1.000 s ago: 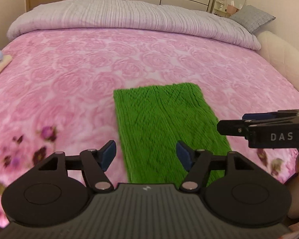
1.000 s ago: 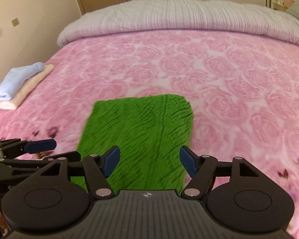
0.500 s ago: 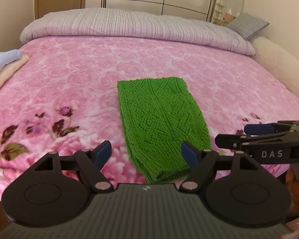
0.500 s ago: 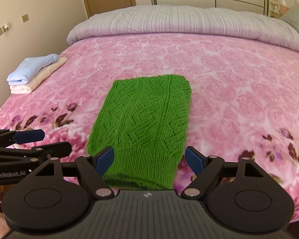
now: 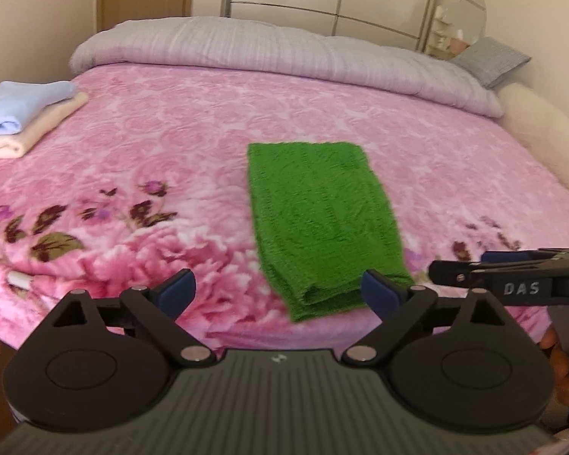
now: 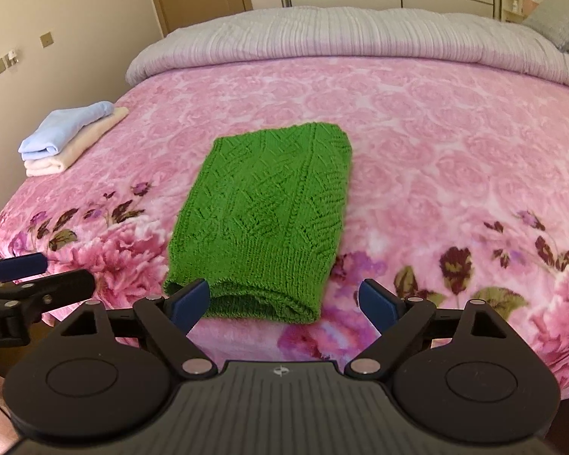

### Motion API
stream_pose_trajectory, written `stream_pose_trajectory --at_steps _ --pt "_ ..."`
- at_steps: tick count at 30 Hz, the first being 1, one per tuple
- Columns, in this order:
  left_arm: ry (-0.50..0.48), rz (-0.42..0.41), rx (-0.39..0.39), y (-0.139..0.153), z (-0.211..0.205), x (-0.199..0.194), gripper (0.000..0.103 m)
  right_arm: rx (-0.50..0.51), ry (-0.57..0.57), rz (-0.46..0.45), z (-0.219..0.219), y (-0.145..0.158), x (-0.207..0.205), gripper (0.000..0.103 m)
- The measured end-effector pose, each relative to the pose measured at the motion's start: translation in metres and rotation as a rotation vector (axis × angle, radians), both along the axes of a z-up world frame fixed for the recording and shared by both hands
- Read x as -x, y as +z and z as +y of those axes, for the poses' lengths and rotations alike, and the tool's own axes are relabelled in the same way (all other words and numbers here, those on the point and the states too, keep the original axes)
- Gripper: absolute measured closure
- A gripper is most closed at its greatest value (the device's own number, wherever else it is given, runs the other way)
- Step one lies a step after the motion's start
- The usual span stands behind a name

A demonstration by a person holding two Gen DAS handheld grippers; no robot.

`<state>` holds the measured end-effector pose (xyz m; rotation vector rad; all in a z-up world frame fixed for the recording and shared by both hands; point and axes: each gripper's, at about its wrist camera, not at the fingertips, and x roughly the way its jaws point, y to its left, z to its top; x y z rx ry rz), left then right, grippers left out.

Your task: Fold clothes

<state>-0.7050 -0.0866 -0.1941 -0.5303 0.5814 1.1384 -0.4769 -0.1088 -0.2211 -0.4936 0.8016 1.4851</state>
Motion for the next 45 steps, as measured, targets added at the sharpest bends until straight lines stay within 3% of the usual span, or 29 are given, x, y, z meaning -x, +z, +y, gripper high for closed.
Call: stream_pose_trajectory --at_steps 7,12,14,20,25,30,35,40,45 --pt "0.009 0.051 0.002 -0.004 0.009 -0.005 0.009 0.000 -0.032 0.035 0.005 -0.005 -0.012 0.015" --pt "-0.013 0.015 0.018 -0.008 0.027 -0.005 0.009 0.006 -0.058 0.065 0.009 -0.011 -0.025 0.015" --pt "-0.014 -0.066 0.052 -0.013 0.040 0.005 0.008 0.005 -0.070 0.120 0.010 -0.016 -0.036 0.015" --pt "0.040 -0.463 0.261 -0.051 0.095 0.049 0.008 0.012 -0.125 0.379 0.019 -0.042 -0.076 0.015" --pt "0.070 -0.642 0.407 -0.091 0.137 0.048 0.009 0.021 -0.179 0.555 0.038 -0.065 -0.103 0.014" --pt "0.145 -0.744 0.538 -0.135 0.165 0.043 0.015 0.044 -0.222 0.662 0.058 -0.088 -0.119 0.014" --pt "0.141 -0.860 0.552 -0.155 0.181 0.041 0.018 0.039 -0.248 0.750 0.075 -0.107 -0.132 0.014" --pt "0.089 -0.895 0.555 -0.160 0.200 0.025 0.022 0.026 -0.285 0.864 0.093 -0.121 -0.142 0.014" --pt "0.039 -0.936 0.605 -0.173 0.223 0.010 0.046 0.021 -0.259 0.903 0.119 -0.129 -0.146 0.014"
